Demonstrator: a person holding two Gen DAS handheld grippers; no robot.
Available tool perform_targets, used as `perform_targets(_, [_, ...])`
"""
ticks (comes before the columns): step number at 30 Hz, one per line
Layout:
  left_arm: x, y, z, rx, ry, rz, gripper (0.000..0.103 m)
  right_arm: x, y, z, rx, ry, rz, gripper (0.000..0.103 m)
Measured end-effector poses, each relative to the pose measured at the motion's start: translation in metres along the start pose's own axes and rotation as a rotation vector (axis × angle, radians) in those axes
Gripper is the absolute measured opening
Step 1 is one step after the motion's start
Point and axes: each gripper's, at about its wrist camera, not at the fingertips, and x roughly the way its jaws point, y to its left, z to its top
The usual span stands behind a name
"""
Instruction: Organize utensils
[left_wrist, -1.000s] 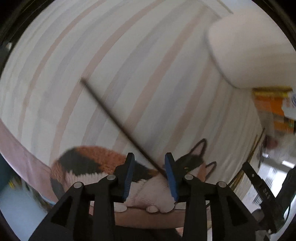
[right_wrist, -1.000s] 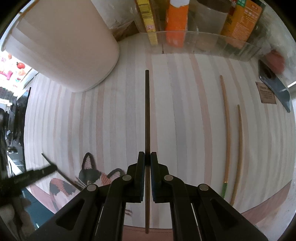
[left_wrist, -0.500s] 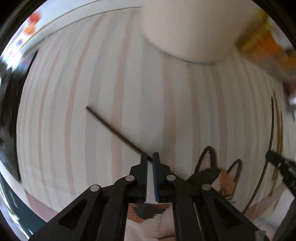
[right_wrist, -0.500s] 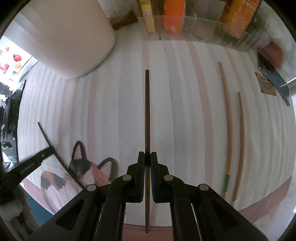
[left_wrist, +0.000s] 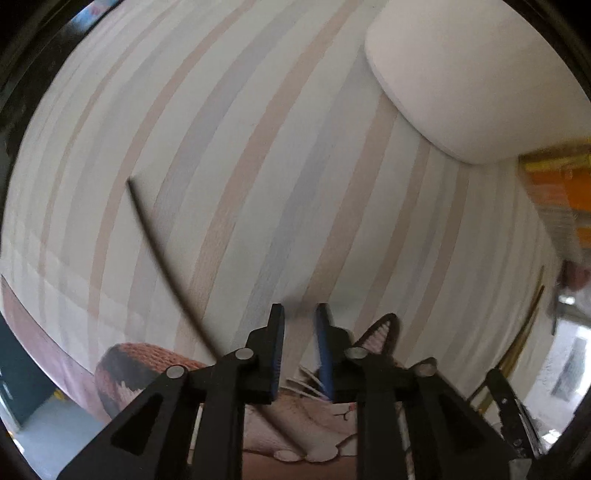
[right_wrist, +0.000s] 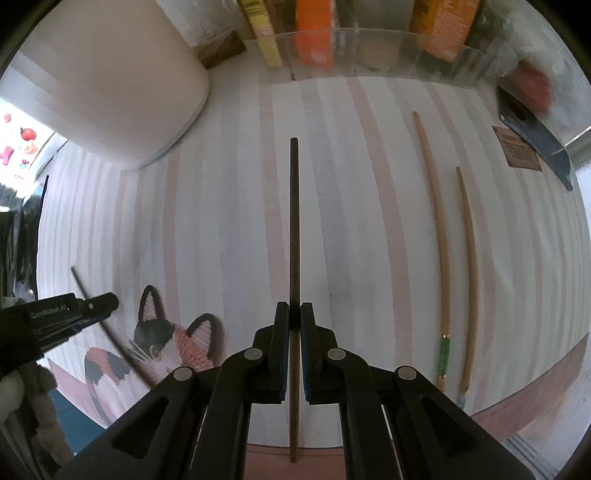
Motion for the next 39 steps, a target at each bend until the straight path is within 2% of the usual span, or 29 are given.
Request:
perform_targets(1, [0.002, -0.015, -0.007, 0.037, -0.019, 0.012, 0.0, 0.0, -0.002, 0.0, 0.005, -0.002, 0.0, 0.006])
perform_targets(4, [-0.001, -0.041, -0.011, 0.113, -0.04, 0.033, 0.0, 0.0, -0.009, -0.002, 0.015, -0.003, 0.006, 0.006])
perform_targets(7, [-0.018, -0.042, -0.023, 0.122, -0.043, -0.013, 0.006, -0.003, -0.012, -0.005, 0.027, -0.01, 0.014, 0.006])
perform_targets(9, [-0.035, -0.02, -0.025, 0.085, -0.054, -0.042, 0.006, -0.005, -0.017, -0.007, 0.036, -0.012, 0.026, 0.006])
perform_targets(11, [-0.043, 0.002, -0.047, 0.006, -0.056, -0.061, 0.012, -0.01, -0.024, -0.009, 0.05, -0.014, 0.037, 0.006])
perform_targets(13, [-0.031, 0.03, -0.061, -0.075, -0.012, -0.061, 0.024, -0.01, -0.028, -0.01, 0.061, -0.015, 0.048, 0.006])
perform_targets(15, [-0.014, 0.047, -0.069, -0.156, 0.026, -0.064, 0.024, -0.01, -0.03, -0.011, 0.065, -0.01, 0.055, 0.006])
perform_targets(17, [0.003, 0.058, -0.078, -0.224, 0.06, -0.099, 0.024, -0.007, -0.03, -0.011, 0.058, -0.002, 0.056, 0.006])
perform_targets(18, [0.009, 0.059, -0.078, -0.233, 0.062, -0.107, 0.023, -0.005, -0.027, -0.011, 0.053, 0.001, 0.055, 0.006])
perform_targets(19, [0.008, 0.055, -0.079, -0.232, 0.025, -0.09, 0.023, -0.003, -0.026, -0.011, 0.044, 0.006, 0.055, 0.006])
perform_targets(21, [0.003, 0.053, -0.077, -0.184, -0.014, -0.035, 0.022, 0.0, -0.023, -0.011, 0.024, 0.011, 0.047, 0.006])
perform_targets(24, [0.003, 0.026, -0.072, -0.054, -0.082, 0.061, 0.005, 0.004, -0.021, -0.01, 0.003, 0.019, 0.035, 0.006])
perform_targets(27, [0.007, -0.006, -0.077, 0.146, -0.13, 0.14, 0.004, 0.011, -0.02, -0.008, -0.006, 0.026, 0.024, 0.006])
perform_targets(29, [0.01, -0.02, -0.081, 0.212, -0.135, 0.138, 0.004, 0.013, -0.021, -0.008, -0.011, 0.031, 0.02, 0.006])
perform_targets(31, [0.014, -0.03, -0.08, 0.235, -0.126, 0.15, 0.004, 0.016, -0.022, -0.007, -0.015, 0.035, 0.016, 0.006])
perform_targets(33, [0.018, -0.035, -0.076, 0.204, -0.114, 0.127, 0.004, 0.02, -0.021, -0.006, -0.016, 0.045, 0.017, 0.006])
perform_targets(36, [0.011, -0.028, -0.069, 0.21, -0.099, 0.131, 0.004, 0.026, -0.022, -0.003, -0.021, 0.054, 0.017, 0.006])
perform_targets(37, [0.004, -0.033, -0.057, 0.24, -0.099, 0.155, 0.004, 0.028, -0.021, -0.003, -0.023, 0.059, 0.018, 0.006])
perform_targets(38, [-0.009, -0.034, -0.027, 0.26, -0.098, 0.174, 0.004, 0.03, -0.018, -0.002, -0.025, 0.061, 0.016, 0.006])
perform_targets(39, [-0.005, -0.044, -0.028, 0.278, -0.1, 0.193, 0.004, 0.032, -0.016, -0.001, -0.029, 0.064, 0.014, 0.006])
